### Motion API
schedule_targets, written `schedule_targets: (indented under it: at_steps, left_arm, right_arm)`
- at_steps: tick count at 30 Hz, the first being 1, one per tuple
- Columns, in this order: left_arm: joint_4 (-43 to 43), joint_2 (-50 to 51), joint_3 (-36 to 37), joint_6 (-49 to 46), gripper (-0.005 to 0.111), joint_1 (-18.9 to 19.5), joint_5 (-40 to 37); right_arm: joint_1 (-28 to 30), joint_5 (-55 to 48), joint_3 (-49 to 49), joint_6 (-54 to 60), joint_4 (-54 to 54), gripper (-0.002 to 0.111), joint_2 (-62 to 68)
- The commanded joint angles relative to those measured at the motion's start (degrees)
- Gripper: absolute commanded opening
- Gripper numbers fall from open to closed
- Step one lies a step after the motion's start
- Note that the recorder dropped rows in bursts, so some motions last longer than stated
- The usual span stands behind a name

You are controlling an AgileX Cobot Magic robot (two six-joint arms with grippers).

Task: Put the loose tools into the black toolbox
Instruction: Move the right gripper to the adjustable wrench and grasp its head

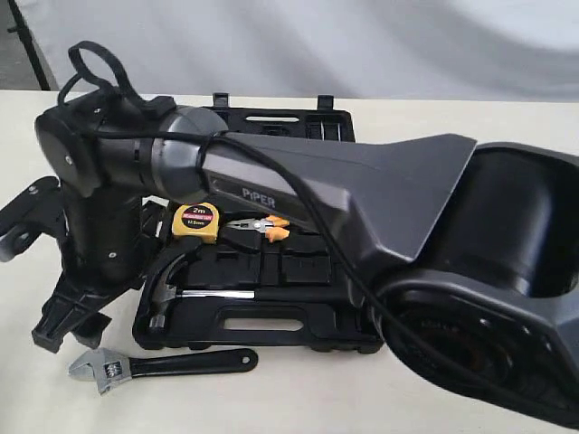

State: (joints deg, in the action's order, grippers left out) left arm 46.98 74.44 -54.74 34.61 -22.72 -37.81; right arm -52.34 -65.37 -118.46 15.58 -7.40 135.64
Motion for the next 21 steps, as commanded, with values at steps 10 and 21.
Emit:
schedule_targets:
  at_steps: [10,21]
  left_arm:
    - [-0.78,-0.46,0.53,0.59,0.001,0.19,0.97]
    - [-0.78,-0.46,0.53,0.59,0.001,0.19,0.97]
  right_arm:
    - [-1.81,-2.42,-0.07,5.38,-5.27,0.071,2.71]
    - [-2.44,-0.23,-0.07,6.87,-4.70,0.071,3.64]
